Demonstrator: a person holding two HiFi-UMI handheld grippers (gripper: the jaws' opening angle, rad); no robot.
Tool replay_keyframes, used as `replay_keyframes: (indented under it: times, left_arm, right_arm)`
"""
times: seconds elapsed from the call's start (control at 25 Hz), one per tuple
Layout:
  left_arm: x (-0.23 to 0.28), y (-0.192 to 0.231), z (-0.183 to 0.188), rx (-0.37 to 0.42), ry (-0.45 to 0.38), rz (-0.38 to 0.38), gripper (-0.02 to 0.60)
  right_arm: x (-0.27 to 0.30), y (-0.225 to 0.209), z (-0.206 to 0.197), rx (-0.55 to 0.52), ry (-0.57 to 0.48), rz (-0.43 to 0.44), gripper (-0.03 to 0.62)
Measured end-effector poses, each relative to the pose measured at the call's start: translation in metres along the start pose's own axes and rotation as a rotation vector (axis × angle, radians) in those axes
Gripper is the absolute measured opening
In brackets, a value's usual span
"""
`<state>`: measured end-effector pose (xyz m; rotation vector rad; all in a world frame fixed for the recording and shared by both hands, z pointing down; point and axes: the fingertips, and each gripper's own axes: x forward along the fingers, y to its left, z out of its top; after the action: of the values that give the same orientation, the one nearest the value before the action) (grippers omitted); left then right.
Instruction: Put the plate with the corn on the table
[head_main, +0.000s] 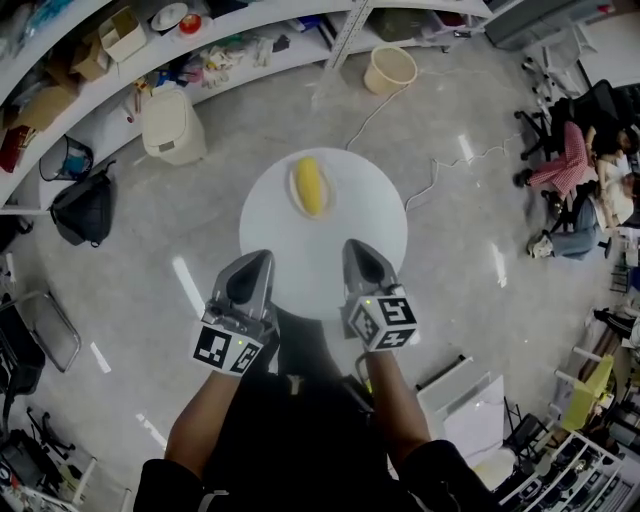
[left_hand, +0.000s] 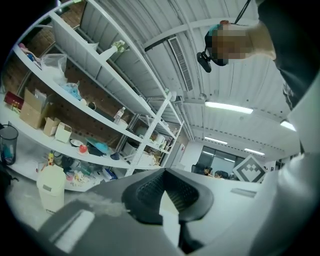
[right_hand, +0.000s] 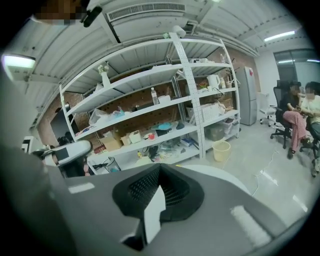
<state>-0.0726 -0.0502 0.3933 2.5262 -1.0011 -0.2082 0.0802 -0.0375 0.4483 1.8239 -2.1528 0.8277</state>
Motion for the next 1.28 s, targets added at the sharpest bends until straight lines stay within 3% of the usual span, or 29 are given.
replay_keyframes:
  times: [0.68, 1.28]
  left_arm:
    - [-0.074, -0.034, 0.055, 0.011, -0.093, -0.039, 0.002]
    - [-0.12, -0.088, 0.09, 0.034, -0.15, -0.088, 0.002]
  right_arm:
    - [-0.093, 0.055, 0.026, 0.01, -0.185, -0.039, 0.009]
    - [-0.187, 0.066, 0.05, 0.004, -0.333, -0.085, 0.009]
